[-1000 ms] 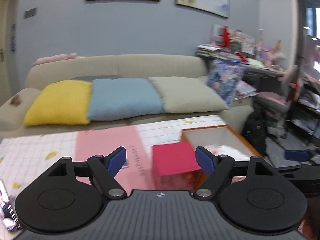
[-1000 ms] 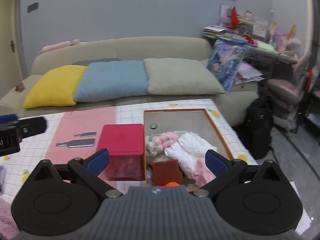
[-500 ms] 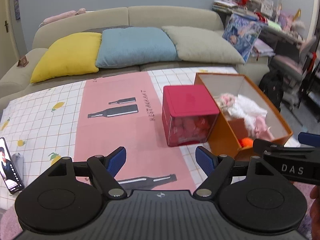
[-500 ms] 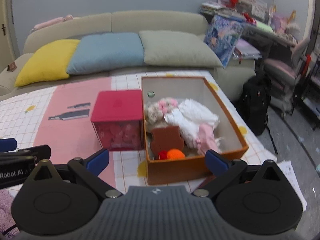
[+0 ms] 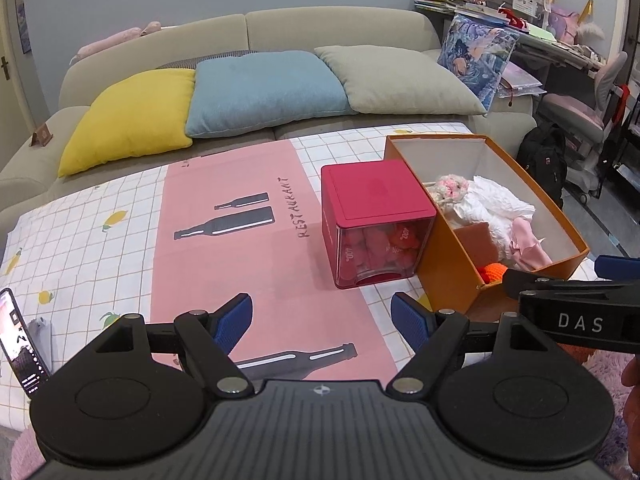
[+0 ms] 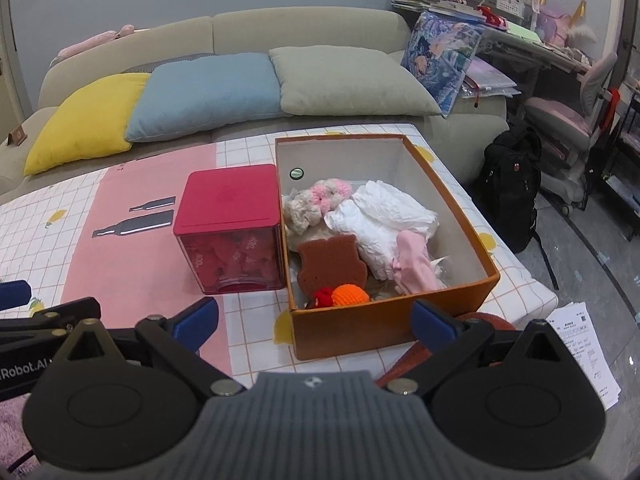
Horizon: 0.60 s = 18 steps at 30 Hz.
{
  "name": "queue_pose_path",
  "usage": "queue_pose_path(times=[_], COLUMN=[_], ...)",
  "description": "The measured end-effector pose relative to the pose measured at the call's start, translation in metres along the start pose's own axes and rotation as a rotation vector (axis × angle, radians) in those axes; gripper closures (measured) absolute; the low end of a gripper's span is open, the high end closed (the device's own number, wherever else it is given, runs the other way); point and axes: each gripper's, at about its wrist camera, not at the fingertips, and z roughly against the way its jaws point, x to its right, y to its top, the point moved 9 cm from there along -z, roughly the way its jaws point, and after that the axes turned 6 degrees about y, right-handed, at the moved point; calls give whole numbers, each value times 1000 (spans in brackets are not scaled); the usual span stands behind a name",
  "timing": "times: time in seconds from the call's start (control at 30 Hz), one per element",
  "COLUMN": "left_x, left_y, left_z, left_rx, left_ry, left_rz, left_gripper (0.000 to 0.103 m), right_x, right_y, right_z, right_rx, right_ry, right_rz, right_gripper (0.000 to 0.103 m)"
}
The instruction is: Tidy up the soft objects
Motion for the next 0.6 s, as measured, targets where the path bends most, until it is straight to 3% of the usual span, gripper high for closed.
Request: queue_pose_path(times=[0.6], left_x=[-2], left_y=[2], left_z=[0], left_rx=[4], left_ry=[3], left_rz=[-4], left_gripper=[10], right_x=[4], right_y=[2], right_z=[1], right_rx=[10], right_ry=[-12], right_rz=[-11], right_gripper=[3])
